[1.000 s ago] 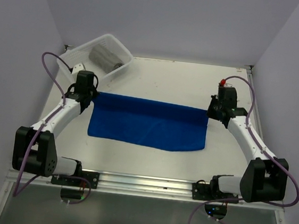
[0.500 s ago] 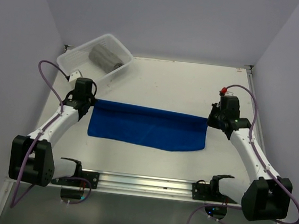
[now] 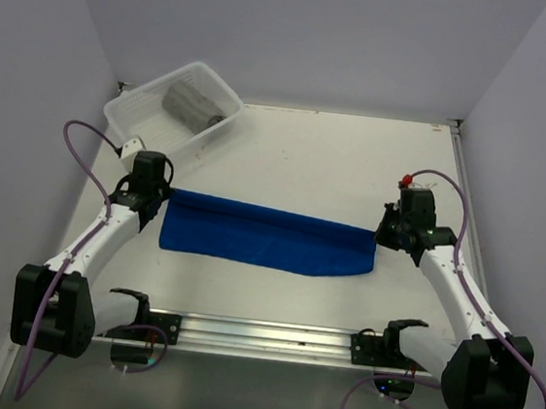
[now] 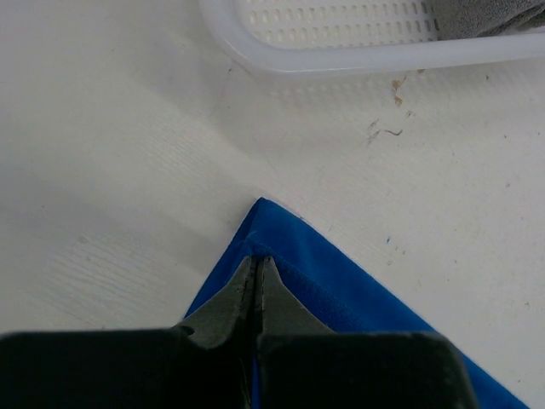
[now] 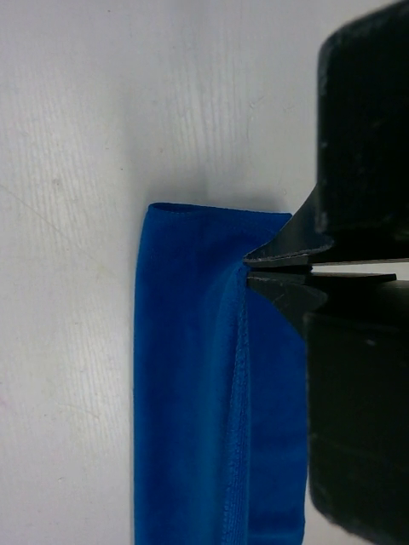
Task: Roll the towels
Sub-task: Fold the towel
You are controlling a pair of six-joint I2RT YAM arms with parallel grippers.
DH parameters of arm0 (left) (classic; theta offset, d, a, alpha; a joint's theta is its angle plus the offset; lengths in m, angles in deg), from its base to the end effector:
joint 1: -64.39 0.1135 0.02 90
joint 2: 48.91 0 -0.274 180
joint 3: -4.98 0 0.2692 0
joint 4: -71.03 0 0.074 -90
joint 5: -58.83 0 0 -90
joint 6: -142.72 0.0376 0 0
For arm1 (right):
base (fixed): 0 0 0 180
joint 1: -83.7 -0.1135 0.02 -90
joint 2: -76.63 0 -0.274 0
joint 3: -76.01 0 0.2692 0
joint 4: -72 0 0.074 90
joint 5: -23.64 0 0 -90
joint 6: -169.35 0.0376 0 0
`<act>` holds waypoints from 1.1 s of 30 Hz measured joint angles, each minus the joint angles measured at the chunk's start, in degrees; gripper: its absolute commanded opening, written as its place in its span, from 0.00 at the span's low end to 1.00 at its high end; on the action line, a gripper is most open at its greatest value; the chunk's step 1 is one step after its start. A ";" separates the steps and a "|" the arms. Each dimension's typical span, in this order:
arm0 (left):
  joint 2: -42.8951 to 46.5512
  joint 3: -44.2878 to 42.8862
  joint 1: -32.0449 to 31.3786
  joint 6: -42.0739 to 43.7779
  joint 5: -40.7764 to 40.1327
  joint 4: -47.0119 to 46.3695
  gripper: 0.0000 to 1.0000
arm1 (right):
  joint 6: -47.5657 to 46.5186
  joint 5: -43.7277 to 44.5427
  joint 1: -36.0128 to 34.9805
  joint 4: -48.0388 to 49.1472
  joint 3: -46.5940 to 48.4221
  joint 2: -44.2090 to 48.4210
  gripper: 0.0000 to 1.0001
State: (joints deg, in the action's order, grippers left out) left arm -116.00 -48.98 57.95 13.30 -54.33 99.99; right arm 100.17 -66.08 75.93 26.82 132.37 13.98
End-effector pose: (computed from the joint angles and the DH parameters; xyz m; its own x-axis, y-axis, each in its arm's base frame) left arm 0.2561 -0.0140 0.2320 -0.3959 -0.5428 -0.7407 -0.5673 0.7788 -0.2676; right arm 0.2291 0.0311 0.2401 -0.7715 0.2535 -0.5836 0.1519 0.9641 0.2178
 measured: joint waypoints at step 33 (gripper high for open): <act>5.99 11.13 0.00 -3.02 0.09 0.74 0.09 | 2.49 -2.43 -0.28 1.07 -8.87 2.38 0.11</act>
State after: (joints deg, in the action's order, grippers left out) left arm -110.01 -37.85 57.95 10.29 -54.24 100.73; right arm 102.66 -68.51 75.65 27.89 123.50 16.36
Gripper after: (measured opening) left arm 0.081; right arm 0.095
